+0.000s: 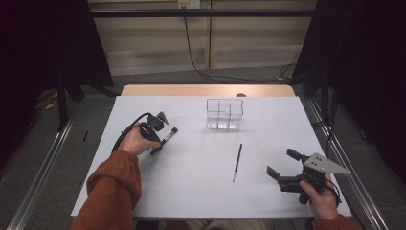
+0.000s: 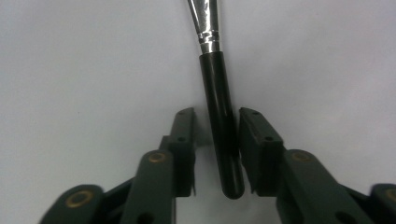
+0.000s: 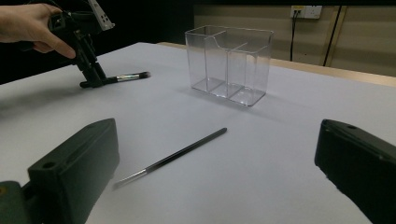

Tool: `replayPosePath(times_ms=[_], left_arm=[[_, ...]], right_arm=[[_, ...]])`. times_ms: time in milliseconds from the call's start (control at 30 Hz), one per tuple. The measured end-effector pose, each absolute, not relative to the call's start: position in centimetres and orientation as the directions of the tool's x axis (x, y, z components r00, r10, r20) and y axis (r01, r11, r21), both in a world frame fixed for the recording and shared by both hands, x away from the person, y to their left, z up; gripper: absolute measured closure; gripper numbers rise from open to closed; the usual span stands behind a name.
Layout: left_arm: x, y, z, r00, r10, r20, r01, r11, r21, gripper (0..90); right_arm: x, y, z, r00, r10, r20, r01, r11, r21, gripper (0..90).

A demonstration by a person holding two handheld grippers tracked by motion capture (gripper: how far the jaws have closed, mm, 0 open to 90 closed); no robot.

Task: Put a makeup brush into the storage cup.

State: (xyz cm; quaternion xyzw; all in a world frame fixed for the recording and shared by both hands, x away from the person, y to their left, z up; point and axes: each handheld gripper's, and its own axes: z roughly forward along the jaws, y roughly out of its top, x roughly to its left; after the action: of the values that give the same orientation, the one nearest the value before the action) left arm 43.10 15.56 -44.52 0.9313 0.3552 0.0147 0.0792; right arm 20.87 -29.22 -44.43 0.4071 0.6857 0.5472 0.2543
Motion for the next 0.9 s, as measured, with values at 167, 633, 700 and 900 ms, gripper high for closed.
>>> replayPosePath(times_ms=[167,633,700,900], left_arm=[[42.98,15.38,-44.59,0.743,0.669,-0.036,0.666,-0.731,0.151,77.5],[43.13,15.85,-44.5,0.739,0.671,-0.063,0.67,-0.723,0.166,79.9],[43.14,15.97,-44.47,0.742,0.667,-0.062,0.667,-0.726,0.169,79.9],[43.03,16.35,-44.44,0.722,0.687,-0.081,0.687,-0.7,0.194,80.0]], right_arm=[[20.9,-29.16,-44.47,-0.543,0.834,0.098,0.282,0.072,0.957,0.0],[20.91,-29.18,-44.47,-0.541,0.835,0.1,0.284,0.069,0.956,0.0],[20.9,-29.17,-44.47,-0.541,0.835,0.099,0.283,0.07,0.956,0.0],[20.92,-29.18,-44.47,-0.54,0.836,0.098,0.284,0.071,0.956,0.0]])
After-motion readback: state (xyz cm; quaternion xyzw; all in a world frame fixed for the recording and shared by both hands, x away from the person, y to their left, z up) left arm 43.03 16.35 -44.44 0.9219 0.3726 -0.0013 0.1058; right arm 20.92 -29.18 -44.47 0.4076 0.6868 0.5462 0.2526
